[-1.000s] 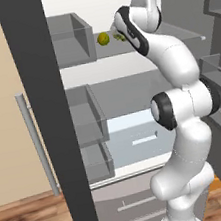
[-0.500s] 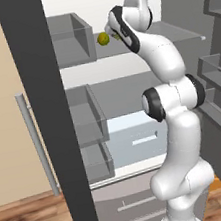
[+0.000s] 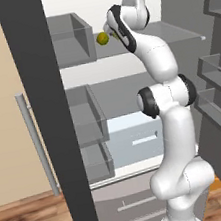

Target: Pick broccoli from the fridge and place it on the plate on the counter.

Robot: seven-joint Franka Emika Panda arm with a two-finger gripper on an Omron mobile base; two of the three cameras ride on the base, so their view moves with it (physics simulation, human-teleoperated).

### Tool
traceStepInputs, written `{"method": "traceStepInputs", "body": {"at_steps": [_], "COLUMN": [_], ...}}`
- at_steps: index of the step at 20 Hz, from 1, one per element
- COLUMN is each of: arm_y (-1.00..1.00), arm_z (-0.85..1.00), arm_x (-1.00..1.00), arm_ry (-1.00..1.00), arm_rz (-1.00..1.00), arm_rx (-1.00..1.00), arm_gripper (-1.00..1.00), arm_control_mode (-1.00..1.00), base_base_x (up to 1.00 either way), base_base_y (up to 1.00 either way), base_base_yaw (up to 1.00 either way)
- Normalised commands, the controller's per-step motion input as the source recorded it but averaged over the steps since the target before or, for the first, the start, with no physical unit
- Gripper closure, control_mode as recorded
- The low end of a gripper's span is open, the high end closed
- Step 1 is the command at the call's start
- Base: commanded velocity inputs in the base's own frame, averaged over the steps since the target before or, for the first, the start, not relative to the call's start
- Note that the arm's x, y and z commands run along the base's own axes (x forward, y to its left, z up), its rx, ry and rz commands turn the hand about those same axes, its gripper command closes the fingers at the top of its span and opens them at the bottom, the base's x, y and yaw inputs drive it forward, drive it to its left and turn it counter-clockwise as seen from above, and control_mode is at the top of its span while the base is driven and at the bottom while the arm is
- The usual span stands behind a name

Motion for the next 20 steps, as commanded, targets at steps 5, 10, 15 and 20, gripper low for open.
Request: {"method": "traceStepInputs", "body": {"at_steps": [5, 10, 15, 20], "arm_y": [0.00, 0.04, 0.05, 0.02], "arm_z": [-0.01, -0.10, -0.11, -0.06], "arm_x": [0.01, 0.00, 0.00, 0.00], "arm_ry": [0.04, 0.06, 0.03, 0.00], "arm_rz": [0.01, 0.00, 0.00, 0.00], "arm_rx": [0.00, 0.00, 0.00, 0.00], "arm_gripper": [-1.00, 1.00, 1.00, 1.00], "arm_control_mode": [-1.00, -1.00, -1.00, -1.00], "base_base_x": [0.00, 0.00, 0.00, 0.00], "base_base_y": [0.00, 0.00, 0.00, 0.00], "base_base_yaw": [0.00, 0.00, 0.00, 0.00]}}
